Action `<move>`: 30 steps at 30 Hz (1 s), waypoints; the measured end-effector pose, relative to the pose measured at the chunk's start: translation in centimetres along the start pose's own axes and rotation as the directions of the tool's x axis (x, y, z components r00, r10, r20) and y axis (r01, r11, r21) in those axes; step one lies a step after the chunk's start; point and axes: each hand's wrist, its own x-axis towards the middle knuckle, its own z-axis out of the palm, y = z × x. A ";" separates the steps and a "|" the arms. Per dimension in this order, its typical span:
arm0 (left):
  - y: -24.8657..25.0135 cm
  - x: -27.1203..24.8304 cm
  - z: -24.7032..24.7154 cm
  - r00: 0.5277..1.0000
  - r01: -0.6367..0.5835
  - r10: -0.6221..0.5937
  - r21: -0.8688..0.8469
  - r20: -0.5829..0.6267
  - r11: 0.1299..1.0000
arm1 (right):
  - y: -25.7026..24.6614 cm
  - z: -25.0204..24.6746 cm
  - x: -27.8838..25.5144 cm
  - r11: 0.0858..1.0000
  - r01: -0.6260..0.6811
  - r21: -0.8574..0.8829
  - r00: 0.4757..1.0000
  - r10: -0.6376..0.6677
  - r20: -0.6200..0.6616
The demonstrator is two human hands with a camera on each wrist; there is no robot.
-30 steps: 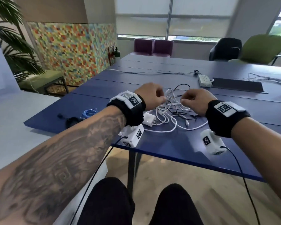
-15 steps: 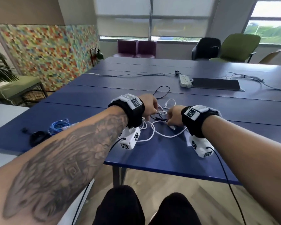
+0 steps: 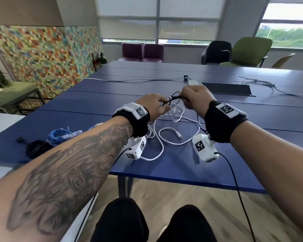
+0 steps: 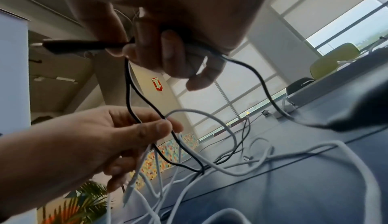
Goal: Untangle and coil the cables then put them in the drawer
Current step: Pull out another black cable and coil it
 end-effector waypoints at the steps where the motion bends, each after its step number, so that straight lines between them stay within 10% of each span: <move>1: 0.2 -0.1 -0.2 1.000 -0.024 0.023 -0.019 -0.013 1.000 | -0.2 -0.1 0.0 1.000 0.019 -0.015 1.000 -0.020 -0.018; 10: 0.2 0.1 -1.1 0.995 -0.095 0.085 -0.248 -0.049 0.964 | -0.1 -1.2 -0.6 0.926 0.097 -0.364 0.995 -0.084 0.054; 17: 0.6 -0.5 -1.5 0.993 -0.117 0.109 -0.229 -0.046 0.966 | -2.6 -0.3 0.1 0.991 0.025 0.135 0.999 -0.019 -0.047; 27: -0.7 -0.9 -1.5 0.999 0.031 -0.043 -0.329 -0.029 0.944 | -7.5 -1.1 -0.7 0.577 -0.097 0.811 0.991 0.127 0.028; 30: -0.7 -1.0 -1.9 0.999 -0.006 0.017 -0.256 0.039 0.967 | -6.9 -1.1 -0.5 0.739 -0.098 0.667 0.986 0.164 -0.037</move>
